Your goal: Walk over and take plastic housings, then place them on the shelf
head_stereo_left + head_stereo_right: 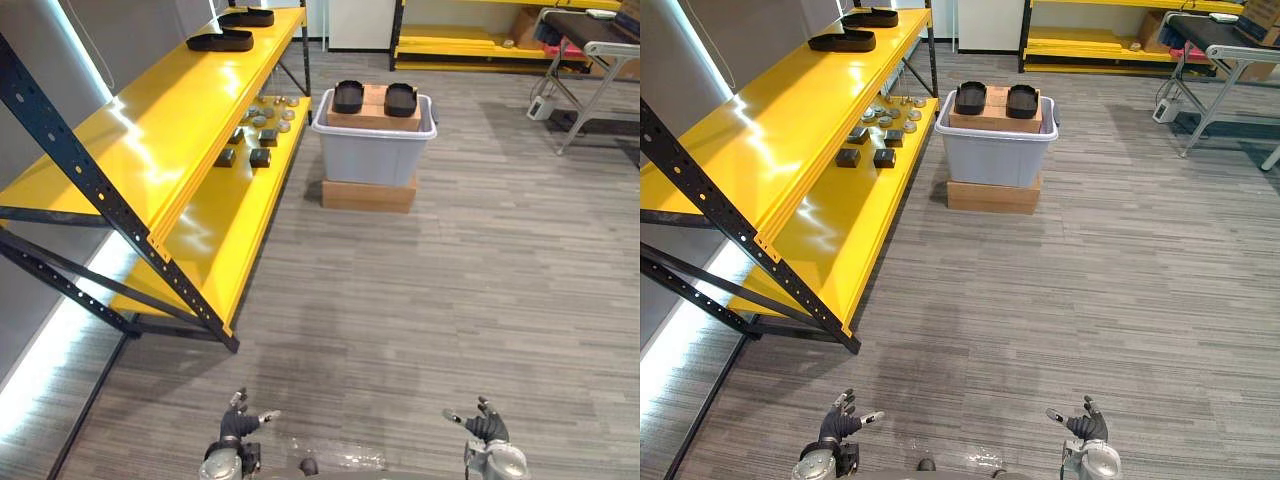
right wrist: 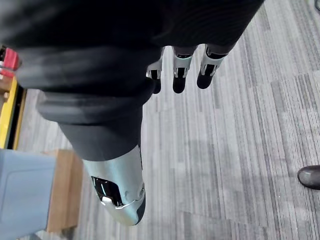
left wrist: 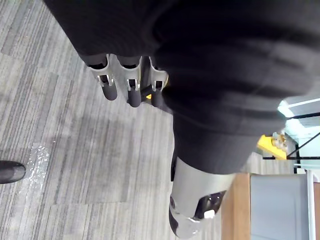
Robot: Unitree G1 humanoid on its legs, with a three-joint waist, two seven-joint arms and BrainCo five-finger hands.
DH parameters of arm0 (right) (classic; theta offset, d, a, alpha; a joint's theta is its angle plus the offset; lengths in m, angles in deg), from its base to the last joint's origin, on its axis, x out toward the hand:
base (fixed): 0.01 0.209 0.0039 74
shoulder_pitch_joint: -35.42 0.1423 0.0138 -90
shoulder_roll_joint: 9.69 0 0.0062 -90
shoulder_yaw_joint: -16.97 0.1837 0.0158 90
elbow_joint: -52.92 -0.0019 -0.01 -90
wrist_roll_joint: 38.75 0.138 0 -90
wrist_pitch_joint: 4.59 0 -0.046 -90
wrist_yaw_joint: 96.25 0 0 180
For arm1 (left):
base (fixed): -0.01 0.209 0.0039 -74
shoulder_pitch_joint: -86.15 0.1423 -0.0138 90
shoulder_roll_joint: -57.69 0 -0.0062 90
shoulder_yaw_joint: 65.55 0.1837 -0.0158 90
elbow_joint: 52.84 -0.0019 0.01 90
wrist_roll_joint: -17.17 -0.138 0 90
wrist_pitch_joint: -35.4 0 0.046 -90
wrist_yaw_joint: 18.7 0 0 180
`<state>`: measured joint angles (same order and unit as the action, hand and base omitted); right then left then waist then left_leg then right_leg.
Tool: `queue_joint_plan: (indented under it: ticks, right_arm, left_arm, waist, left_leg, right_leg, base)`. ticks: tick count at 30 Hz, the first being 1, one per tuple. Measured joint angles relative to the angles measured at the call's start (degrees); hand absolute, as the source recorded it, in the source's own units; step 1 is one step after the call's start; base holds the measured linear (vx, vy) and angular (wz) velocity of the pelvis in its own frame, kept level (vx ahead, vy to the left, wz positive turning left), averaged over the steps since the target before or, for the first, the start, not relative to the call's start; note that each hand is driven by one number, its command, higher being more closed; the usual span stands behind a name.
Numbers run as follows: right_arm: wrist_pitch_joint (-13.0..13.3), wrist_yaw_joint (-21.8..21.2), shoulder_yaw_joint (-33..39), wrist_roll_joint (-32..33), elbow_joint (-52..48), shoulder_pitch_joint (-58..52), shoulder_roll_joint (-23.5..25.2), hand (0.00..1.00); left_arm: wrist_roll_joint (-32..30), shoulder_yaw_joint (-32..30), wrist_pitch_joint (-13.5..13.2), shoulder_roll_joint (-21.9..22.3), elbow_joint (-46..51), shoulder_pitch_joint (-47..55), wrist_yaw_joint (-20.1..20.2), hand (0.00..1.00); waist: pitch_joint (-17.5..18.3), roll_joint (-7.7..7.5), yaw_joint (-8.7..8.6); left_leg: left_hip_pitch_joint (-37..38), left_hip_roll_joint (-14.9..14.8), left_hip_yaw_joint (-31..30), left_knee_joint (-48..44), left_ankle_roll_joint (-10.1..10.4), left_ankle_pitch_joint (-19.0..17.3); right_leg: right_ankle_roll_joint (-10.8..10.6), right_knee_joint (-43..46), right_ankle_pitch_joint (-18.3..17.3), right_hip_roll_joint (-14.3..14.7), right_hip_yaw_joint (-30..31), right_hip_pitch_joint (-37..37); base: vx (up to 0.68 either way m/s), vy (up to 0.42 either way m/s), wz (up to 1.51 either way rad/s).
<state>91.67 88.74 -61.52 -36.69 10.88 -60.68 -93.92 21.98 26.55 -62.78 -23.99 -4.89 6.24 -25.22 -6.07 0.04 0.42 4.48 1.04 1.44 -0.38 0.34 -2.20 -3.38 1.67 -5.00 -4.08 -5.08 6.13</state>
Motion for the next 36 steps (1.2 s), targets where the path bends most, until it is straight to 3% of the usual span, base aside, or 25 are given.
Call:
queue_joint_plan:
  ticks: [6, 16, 19, 23, 25, 27, 28, 29, 30, 31, 32, 34, 36]
  right_arm:
    - [-0.01, -0.32, -0.33, 0.1, 0.01, -0.01, -1.53, 0.0]
    - [-0.14, -0.2, 2.42, 3.8, 0.25, 0.05, -1.49, 0.0]
    - [-0.17, -0.13, 3.56, 4.82, 1.04, 1.63, -1.35, 0.0]
    - [-0.17, 0.05, 3.9, 5.73, 1.17, 3.7, -1.37, 0.0]
    - [-0.17, 0.15, 3.92, 5.92, 1.23, 4.34, -1.4, 0.0]
    - [-0.23, 0.29, 3.97, 6.33, 1.52, 4.77, -1.37, 0.0]
    - [-0.44, 0.29, 3.96, 6.33, 2.56, 5.45, -1.27, 0.0]
    - [-0.66, 0.29, 3.95, 6.36, 2.74, 5.39, -1.14, 0.0]
    - [-0.68, 0.28, 3.86, 6.36, 2.73, 5.23, -1.01, 0.0]
    - [-1.08, 0.27, 3.72, 6.44, 2.74, 4.67, -0.81, 0.0]
    - [-1.17, 0.29, 3.64, 6.48, 2.76, 4.55, -0.86, 0.0]
    - [-1.23, 0.24, 2.53, 6.84, 2.73, 4.81, -1.32, 0.0]
    - [-1.12, 0.26, 1.47, 6.93, 2.23, 6.46, -2.2, 0.0]
  left_arm:
    - [-0.94, -0.74, 0.0, -0.57, 0.03, 0.57, 0.25, 0.0]
    - [0.01, -5.18, 0.01, -0.55, 0.03, 1.2, -0.02, 0.0]
    - [1.14, -5.98, 0.02, -0.48, 0.04, 1.32, -0.07, 0.0]
    - [1.42, -7.46, -0.04, -0.49, 2.34, 1.16, -0.44, 0.0]
    - [1.51, -7.51, -0.04, -0.46, 3.03, 1.12, -1.22, 0.0]
    - [1.81, -7.75, -0.16, -0.38, 3.54, 0.97, -1.25, 0.0]
    - [1.84, -8.07, -0.4, -0.39, 3.59, 1.01, -1.29, 0.0]
    - [1.86, -8.2, -0.59, -0.52, 3.64, 1.0, -1.31, 0.0]
    - [1.87, -8.27, -0.63, -0.69, 3.76, 1.08, -1.33, 0.0]
    - [1.96, -8.32, -0.68, -1.31, 3.79, 1.1, -1.44, 0.0]
    - [2.02, -8.32, -0.68, -1.54, 3.78, 1.06, -1.48, 0.0]
    - [2.41, -8.51, -0.73, -2.06, 3.77, 1.05, -2.02, 0.0]
    - [2.91, -8.63, -0.84, -2.04, 3.66, 0.28, -2.44, 0.0]
  waist:
    - [-0.08, 0.13, -1.21]
    - [-0.33, 0.54, -1.32]
    - [-0.54, 0.42, -1.12]
    - [-1.81, 0.98, -1.03]
    - [-1.81, 1.48, -0.96]
    - [-2.16, 1.99, -0.27]
    - [-2.63, 1.87, 0.01]
    - [-3.45, 1.6, 0.14]
    - [-4.06, 1.22, 0.07]
    - [-4.9, 0.36, -0.02]
    - [-5.15, 0.54, -0.08]
    - [-5.82, 0.88, -0.12]
    - [-7.03, 2.3, -1.15]
  left_leg:
    - [-0.09, 0.0, -0.34, 0.0, -0.01, -0.01]
    - [-1.11, -0.3, 0.56, -0.54, -0.03, -0.91]
    - [-3.16, -0.83, 2.18, -4.43, -0.33, -3.54]
    - [-6.49, -2.17, 4.47, -13.09, -0.82, -9.92]
    - [-8.24, -2.71, 5.59, -16.6, -1.35, -12.8]
    - [-9.08, -3.08, 7.14, -19.04, -1.94, -15.32]
    - [-8.34, -2.82, 8.1, -19.93, -2.77, -16.91]
    - [-7.11, -2.35, 8.17, -20.21, -3.08, -17.74]
    - [-5.99, -1.88, 8.0, -20.15, -3.52, -18.15]
    - [-3.12, -0.88, 7.39, -19.57, -4.18, -19.59]
    - [-2.22, -0.87, 7.06, -19.43, -4.16, -20.05]
    - [1.38, -1.47, 6.34, -16.7, -4.03, -20.21]
    - [5.04, -4.38, 5.55, -13.08, -1.85, -20.43]
  right_leg:
    - [-0.11, 0.13, -0.11, -0.07, -0.97, -0.04]
    - [0.0, 0.15, -0.5, 0.13, -0.54, -1.31]
    - [-0.04, 0.21, -0.55, 0.47, 1.12, -2.19]
    - [-0.65, 0.51, -1.48, 1.2, 3.6, -2.75]
    - [-1.45, 3.33, -3.33, 1.33, 4.74, -4.67]
    - [-3.92, 11.24, -6.39, 1.12, 5.18, -8.63]
    - [-6.02, 22.31, -8.89, 0.12, 4.27, -13.36]
    - [-6.3, 30.75, -9.1, -0.8, 3.2, -16.5]
    - [-6.19, 36.57, -8.79, -1.84, 2.41, -18.55]
    - [-5.03, 45.41, -10.66, -4.19, -0.64, -22.32]
    - [-4.17, 46.19, -11.51, -4.62, -2.14, -23.22]
    - [-2.2, 43.62, -12.73, -4.61, -6.45, -26.09]
    - [-0.57, 32.89, -10.46, -0.69, -9.3, -31.36]
  base:
    - [-0.05, -0.015, 0.03]
    - [-0.01, -0.009, -0.04]
    - [0.07, 0.008, -0.31]
    - [0.11, 0.039, -0.34]
    - [0.13, 0.078, -0.4]
    - [0.17, 0.112, -0.47]
    - [0.17, 0.129, -0.3]
    - [0.19, 0.133, -0.14]
    - [0.27, 0.126, 0.15]
    - [0.29, 0.115, 0.22]
    - [0.4, 0.119, 0.22]
    - [0.41, 0.043, 0.16]
    - [0.45, -0.02, 0.28]
